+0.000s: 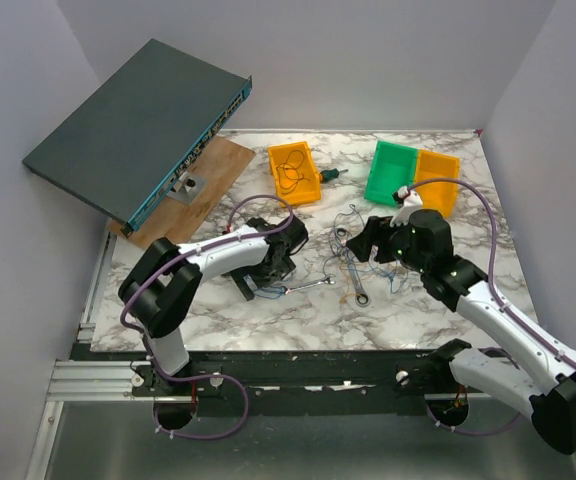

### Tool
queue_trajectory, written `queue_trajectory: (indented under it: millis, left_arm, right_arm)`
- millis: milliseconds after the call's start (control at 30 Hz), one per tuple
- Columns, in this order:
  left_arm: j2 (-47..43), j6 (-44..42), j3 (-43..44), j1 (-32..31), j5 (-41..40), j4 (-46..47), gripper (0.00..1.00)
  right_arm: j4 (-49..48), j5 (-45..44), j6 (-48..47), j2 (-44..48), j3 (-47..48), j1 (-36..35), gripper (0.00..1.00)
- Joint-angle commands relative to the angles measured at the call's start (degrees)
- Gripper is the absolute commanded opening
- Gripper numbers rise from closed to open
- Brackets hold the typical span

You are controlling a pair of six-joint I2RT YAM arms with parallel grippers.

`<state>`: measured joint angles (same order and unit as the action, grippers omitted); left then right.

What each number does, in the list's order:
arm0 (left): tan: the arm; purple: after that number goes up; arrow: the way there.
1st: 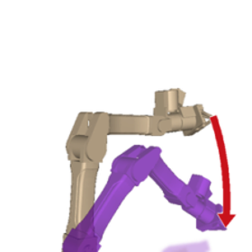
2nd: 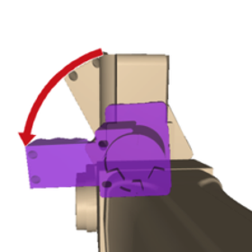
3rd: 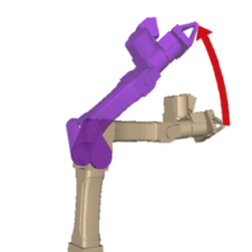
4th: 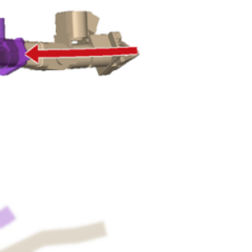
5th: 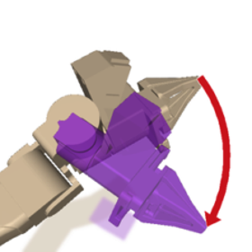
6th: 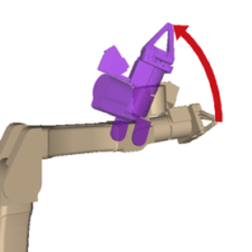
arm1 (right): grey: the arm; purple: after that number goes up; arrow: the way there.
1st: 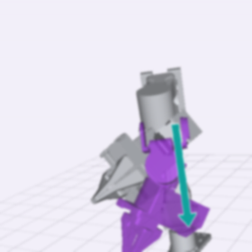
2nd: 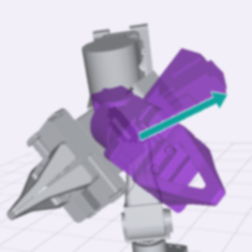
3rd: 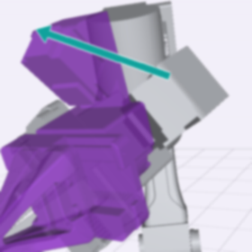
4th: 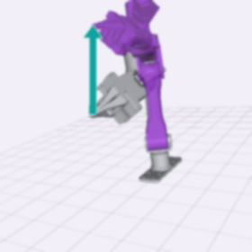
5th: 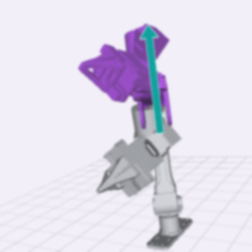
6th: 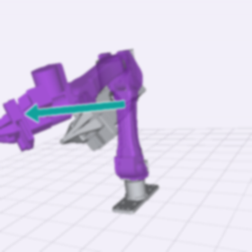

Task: Untangle the cables

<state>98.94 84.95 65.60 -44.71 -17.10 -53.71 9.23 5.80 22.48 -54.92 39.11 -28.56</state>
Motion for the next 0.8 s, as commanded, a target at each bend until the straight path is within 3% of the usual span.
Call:
queue_trajectory:
  millis: [0,167,233,300,533,767]
  left_arm:
    - [2.2,2.8,-1.1,-0.2,1.6,2.3,0.99]
    - [0.6,4.8,-5.6,-0.1,0.3,6.4,0.94]
    - [0.6,5.2,-6.4,0.1,0.3,7.0,0.85]
    - [1.2,5.2,-6.0,0.5,0.2,6.1,0.6]
    - [-1.7,3.5,-6.1,0.4,-4.0,4.2,0.0]
    - [-7.6,-10.4,-1.1,-2.9,-11.2,4.2,0.0]
  right_arm:
    - [-1.4,2.0,0.0,1.4,-0.7,-0.4,0.74]
    - [-1.3,2.2,0.1,2.1,-1.2,-0.4,0.74]
    - [-1.3,2.3,0.3,2.4,-1.3,-0.4,0.73]
    - [-1.3,2.2,0.3,2.5,-1.4,-0.4,0.73]
    - [-1.2,3.0,0.5,1.6,-1.6,-0.3,0.72]
    - [-1.2,1.1,2.6,2.7,-2.1,-0.4,0.71]
